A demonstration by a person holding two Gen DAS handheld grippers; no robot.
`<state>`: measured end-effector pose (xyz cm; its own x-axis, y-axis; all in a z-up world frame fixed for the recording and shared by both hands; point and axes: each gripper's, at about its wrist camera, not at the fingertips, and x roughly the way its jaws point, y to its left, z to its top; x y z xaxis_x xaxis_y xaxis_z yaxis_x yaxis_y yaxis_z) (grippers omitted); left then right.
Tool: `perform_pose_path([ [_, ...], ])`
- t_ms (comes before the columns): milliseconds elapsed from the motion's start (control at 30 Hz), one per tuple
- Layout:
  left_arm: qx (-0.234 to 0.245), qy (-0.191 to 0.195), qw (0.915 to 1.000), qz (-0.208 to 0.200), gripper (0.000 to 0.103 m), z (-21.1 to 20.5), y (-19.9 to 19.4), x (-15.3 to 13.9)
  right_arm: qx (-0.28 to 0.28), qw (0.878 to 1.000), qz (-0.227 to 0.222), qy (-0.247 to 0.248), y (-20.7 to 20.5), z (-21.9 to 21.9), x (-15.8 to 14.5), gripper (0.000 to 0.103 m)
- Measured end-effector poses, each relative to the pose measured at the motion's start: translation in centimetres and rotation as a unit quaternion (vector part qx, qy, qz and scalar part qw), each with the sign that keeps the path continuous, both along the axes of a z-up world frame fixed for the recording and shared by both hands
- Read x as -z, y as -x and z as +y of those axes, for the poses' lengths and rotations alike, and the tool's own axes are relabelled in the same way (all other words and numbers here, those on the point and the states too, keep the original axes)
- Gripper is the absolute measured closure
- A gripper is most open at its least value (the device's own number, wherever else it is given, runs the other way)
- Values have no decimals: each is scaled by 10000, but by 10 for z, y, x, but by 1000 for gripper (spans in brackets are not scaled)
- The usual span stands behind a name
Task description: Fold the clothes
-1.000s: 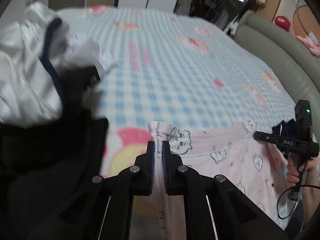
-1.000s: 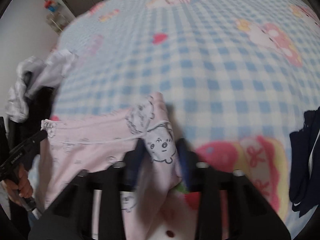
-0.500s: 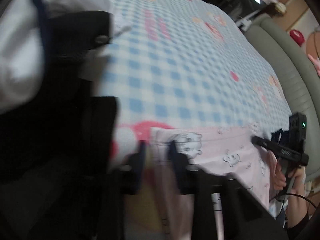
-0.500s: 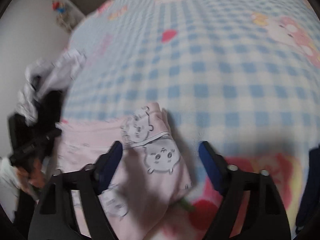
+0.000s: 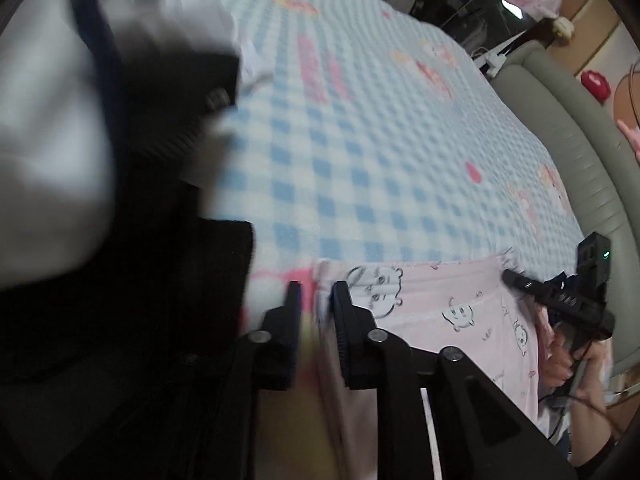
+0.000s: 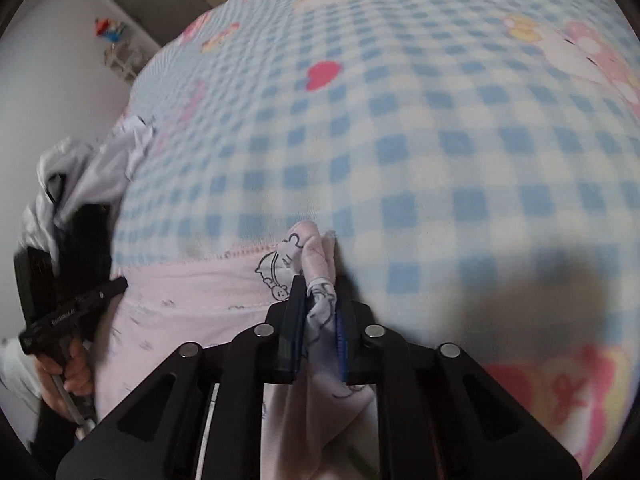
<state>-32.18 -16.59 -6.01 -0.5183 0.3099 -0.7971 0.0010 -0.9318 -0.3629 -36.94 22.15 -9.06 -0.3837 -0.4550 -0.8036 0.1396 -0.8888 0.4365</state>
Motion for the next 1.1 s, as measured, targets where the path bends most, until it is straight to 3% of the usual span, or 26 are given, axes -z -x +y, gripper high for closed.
perform_pose_path([
  [67,219,208,9991,286,85,9,-26,-23,142,9997,186,-71,-14,7,-21,71],
  [167,616,35,9966,541,84,30,-68,-42,246,9985,459,-138,-50,16,-52,66],
  [233,882,-28,9948,501,82,50,-90,-41,115,9985,518,-114,-83,16,-61,63],
  [300,1013,15,9943,336,69,68,-102,-28,18,9988,489,-74,-115,11,-63,56],
  [400,1001,485,9938,-34,68,82,-110,-2,-341,9992,200,-80,-157,-6,-47,56],
  [500,852,922,9920,-132,70,74,-135,6,-589,9968,-30,-537,-192,-14,-24,57],
  [567,533,916,9942,-160,70,52,-160,0,-564,9946,-92,-866,-211,-4,-12,59],
  [667,148,655,9977,-83,71,29,-190,-10,-163,9977,-185,-626,-240,26,-14,59],
  [733,130,400,9990,131,71,34,-202,-17,-52,9986,-98,-519,-254,26,-27,57],
  [833,279,322,9986,327,71,62,-210,-19,-170,9981,257,-533,-272,5,-43,53],
  [933,550,457,9973,139,70,97,-210,-2,-474,9966,293,-604,-284,-26,-37,49],
  [1067,432,865,9951,-208,69,91,-233,10,-463,9937,182,-1003,-297,-30,-12,53],
  [1100,284,648,9972,-246,70,82,-239,9,-422,9938,156,-1014,-300,-26,-8,53],
])
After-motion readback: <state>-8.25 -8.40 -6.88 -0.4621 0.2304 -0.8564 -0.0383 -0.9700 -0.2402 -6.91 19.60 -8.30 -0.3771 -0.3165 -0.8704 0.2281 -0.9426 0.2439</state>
